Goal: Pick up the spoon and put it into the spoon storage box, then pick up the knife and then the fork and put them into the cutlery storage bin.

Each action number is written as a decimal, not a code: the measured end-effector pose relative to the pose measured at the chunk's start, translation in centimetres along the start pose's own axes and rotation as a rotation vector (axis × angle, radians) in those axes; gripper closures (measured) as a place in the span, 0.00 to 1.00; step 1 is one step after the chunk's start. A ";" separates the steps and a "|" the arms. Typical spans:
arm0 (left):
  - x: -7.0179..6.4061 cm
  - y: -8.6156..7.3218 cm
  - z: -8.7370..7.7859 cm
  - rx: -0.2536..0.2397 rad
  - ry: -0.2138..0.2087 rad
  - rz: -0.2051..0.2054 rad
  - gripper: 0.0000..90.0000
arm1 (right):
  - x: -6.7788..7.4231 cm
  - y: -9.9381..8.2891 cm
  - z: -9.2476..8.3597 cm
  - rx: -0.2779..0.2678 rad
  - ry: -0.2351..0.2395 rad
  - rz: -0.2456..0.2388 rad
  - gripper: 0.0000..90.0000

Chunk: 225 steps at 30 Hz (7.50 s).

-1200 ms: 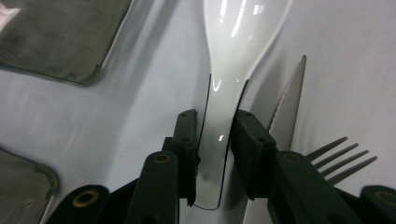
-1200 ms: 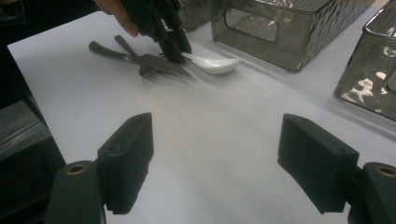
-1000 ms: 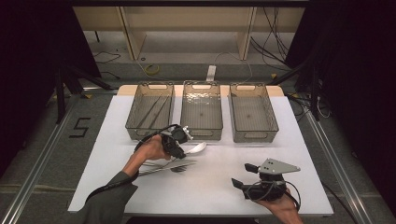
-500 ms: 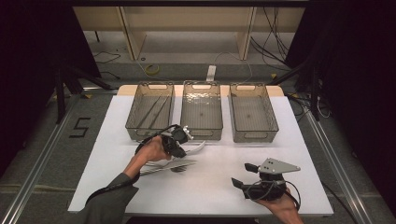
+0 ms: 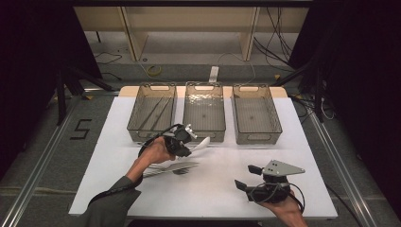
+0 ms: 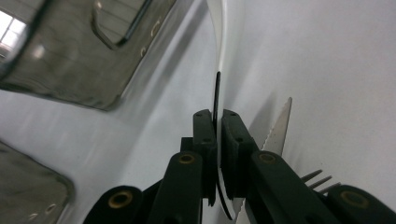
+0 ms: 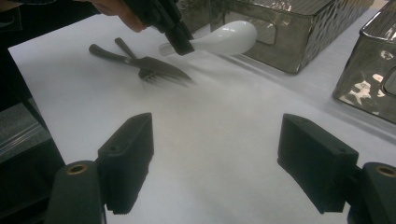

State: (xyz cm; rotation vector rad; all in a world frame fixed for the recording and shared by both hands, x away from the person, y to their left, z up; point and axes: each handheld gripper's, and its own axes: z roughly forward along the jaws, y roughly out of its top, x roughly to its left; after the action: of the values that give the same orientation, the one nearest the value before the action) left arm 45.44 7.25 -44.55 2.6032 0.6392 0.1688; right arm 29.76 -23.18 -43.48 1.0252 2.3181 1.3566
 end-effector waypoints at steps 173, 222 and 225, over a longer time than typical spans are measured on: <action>-0.3 -9.2 -7.1 0.108 0.114 -0.224 0.20 | -0.1 -0.3 0.1 0.005 0.000 0.010 0.30; -0.7 -10.7 -4.3 0.282 0.072 -0.177 0.62 | 0.2 -0.3 0.1 0.026 -0.007 -0.009 0.30; -0.7 -10.6 -3.9 0.289 0.066 -0.162 0.65 | 0.3 -0.3 0.2 0.024 -0.005 -0.009 0.30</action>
State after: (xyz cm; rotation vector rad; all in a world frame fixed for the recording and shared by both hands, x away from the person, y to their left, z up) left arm 39.55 16.88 -45.89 2.8114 0.9577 0.1185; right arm 29.55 -22.93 -43.81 1.0224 2.3377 1.3247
